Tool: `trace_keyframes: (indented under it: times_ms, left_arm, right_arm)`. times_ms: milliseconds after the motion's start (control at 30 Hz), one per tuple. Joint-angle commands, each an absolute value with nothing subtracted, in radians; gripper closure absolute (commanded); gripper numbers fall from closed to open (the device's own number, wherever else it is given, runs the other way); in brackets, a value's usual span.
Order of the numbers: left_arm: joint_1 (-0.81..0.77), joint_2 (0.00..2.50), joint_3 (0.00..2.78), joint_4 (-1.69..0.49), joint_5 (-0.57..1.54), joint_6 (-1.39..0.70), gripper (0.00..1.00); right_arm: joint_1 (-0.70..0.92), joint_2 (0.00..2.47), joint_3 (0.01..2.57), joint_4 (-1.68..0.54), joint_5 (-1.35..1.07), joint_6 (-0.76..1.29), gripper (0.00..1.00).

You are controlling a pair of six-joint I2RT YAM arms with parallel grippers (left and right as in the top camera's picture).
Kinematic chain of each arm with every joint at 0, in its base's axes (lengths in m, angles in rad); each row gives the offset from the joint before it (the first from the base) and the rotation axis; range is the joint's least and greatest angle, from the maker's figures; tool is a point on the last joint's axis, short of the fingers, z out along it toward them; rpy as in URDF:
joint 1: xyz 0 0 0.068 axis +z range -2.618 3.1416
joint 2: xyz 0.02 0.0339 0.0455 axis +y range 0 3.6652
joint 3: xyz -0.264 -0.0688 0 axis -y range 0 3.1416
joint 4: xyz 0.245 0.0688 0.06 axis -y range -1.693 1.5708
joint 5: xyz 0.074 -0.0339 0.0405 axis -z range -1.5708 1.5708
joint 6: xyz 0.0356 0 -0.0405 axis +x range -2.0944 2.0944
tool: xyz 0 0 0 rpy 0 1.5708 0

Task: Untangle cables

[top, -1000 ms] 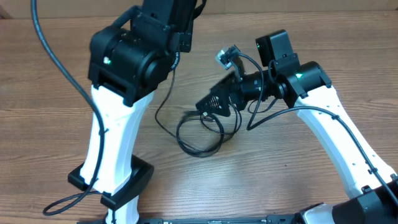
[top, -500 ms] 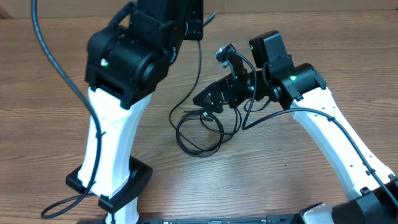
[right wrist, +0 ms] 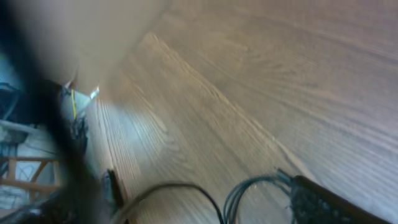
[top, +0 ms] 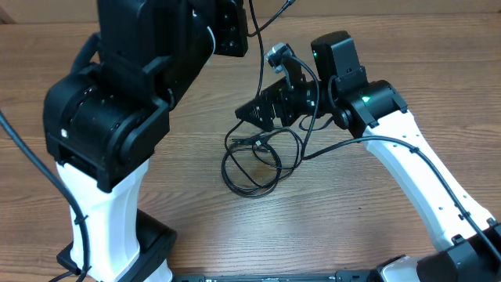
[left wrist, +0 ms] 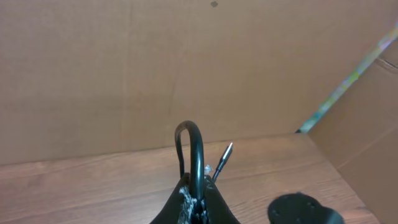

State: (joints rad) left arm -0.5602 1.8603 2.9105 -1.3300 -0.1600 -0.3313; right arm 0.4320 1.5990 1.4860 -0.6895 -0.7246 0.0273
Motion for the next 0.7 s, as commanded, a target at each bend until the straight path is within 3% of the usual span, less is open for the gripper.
trace_keyframes:
  times_ms: [0, 67, 133, 233, 500, 667]
  left_arm:
    - [-0.554, 1.838, 2.915, -1.324, -0.14, -0.348, 0.96]
    - [-0.554, 1.838, 2.915, -1.332, -0.146, -0.348, 0.96]
    - [-0.554, 1.838, 2.915, -1.337, -0.162, -0.348, 0.96]
    - [-0.554, 1.838, 2.915, -1.346, -0.179, -0.347, 0.96]
    - [-0.55, 1.853, 2.913, -1.523, -0.307, -0.348, 0.96]
    - [-0.55, 1.902, 2.913, -1.634, -0.294, -0.348, 0.96]
  right_arm:
    - [0.435, 1.629, 1.497, -0.658, -0.719, 0.126, 0.27]
    - [0.435, 1.634, 1.497, -0.658, -0.719, 0.139, 0.57]
    - [0.435, 1.634, 1.497, -0.669, -0.719, 0.139, 0.78]
    - [0.435, 1.634, 1.497, -0.698, -0.718, 0.139, 0.94]
    - [0.42, 1.626, 1.518, -0.867, -0.477, 0.138, 0.96]
    - [0.402, 1.61, 1.71, -1.046, -0.204, 0.123, 0.96]
